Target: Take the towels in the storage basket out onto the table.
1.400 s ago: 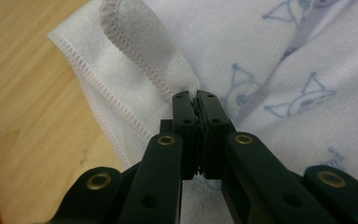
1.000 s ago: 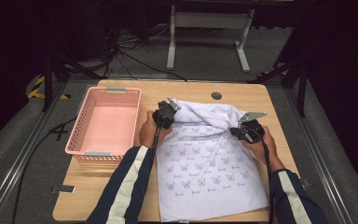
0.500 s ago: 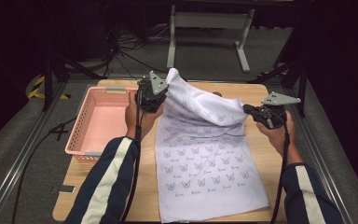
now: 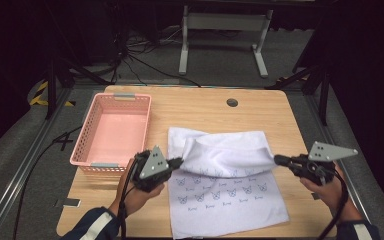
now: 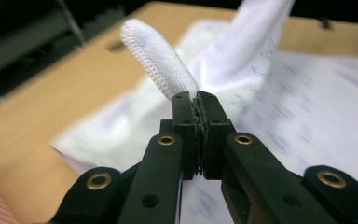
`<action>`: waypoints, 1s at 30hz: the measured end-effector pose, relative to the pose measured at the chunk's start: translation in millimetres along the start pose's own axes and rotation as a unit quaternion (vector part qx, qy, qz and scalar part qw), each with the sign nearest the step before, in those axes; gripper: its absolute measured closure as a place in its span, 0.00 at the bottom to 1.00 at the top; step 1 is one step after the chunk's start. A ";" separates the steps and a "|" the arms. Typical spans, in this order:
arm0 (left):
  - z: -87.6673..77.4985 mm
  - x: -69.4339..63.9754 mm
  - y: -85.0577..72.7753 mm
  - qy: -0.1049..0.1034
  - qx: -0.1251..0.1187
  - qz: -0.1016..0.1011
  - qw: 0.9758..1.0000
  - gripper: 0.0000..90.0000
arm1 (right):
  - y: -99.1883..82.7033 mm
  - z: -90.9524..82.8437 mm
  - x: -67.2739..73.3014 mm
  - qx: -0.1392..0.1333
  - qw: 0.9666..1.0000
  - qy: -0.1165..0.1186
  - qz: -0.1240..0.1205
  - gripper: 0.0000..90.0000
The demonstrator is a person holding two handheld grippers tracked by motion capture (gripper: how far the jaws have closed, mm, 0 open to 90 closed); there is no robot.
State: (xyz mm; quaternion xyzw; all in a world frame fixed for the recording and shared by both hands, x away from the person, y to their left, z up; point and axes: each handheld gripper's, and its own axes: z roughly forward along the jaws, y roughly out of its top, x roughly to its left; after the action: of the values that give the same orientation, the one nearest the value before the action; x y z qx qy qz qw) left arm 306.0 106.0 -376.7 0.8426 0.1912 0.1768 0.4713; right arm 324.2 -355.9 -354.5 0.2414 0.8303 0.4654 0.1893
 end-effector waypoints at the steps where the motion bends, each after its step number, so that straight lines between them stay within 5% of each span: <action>1: -0.1 -6.9 -11.3 -0.012 0.015 -0.001 1.000 0.97 | -8.0 -5.6 7.9 0.013 1.000 0.003 -0.010 0.97; 3: 0.7 -15.0 -27.9 -0.042 0.025 -0.004 0.999 0.96 | -23.8 -14.0 18.1 0.032 0.999 0.041 -0.015 0.97; 6: 6.3 -23.8 -50.3 -0.072 0.065 -0.006 0.995 0.96 | -45.7 -19.2 26.4 0.074 0.995 0.064 -0.021 0.97; 10: 16.8 -29.9 -70.8 -0.087 0.136 0.038 0.986 0.96 | -74.9 -16.2 31.3 0.128 0.988 0.089 -0.017 0.97; 15: 27.4 -30.1 -74.1 -0.088 0.164 0.051 0.981 0.96 | -100.0 -5.3 38.1 0.198 0.972 0.124 -0.026 0.96; 16: 29.7 -28.3 -74.1 -0.091 0.169 0.048 0.980 0.96 | -100.0 -5.3 38.1 0.198 0.972 0.124 -0.026 0.96; 17: 33.1 -26.1 -74.6 -0.090 0.162 0.048 0.982 0.96 | -102.8 -2.9 37.0 0.196 0.972 0.126 -0.025 0.96; 20: 36.3 -23.2 -71.5 -0.072 0.173 0.060 0.980 0.97 | -100.7 -1.9 35.9 0.199 0.973 0.113 -0.028 0.96; 24: 50.2 -7.6 -65.4 -0.024 0.179 0.069 0.981 0.97 | -98.2 6.8 30.9 0.192 0.977 0.091 -0.016 0.96; 28: 57.2 11.8 -62.2 -0.002 0.178 0.027 0.984 0.89 | -94.0 19.6 27.5 0.179 0.981 0.072 -0.010 0.96; 30: 52.2 15.9 -60.6 -0.013 0.150 0.003 0.989 0.78 | -92.0 20.1 29.0 0.179 0.981 0.070 -0.018 0.91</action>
State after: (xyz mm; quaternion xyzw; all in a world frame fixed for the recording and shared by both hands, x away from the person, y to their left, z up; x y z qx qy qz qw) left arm 335.3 105.0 -452.8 0.9065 0.2066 0.1369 0.3417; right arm 290.8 -366.9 -446.6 0.2235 0.9156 0.3213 0.0925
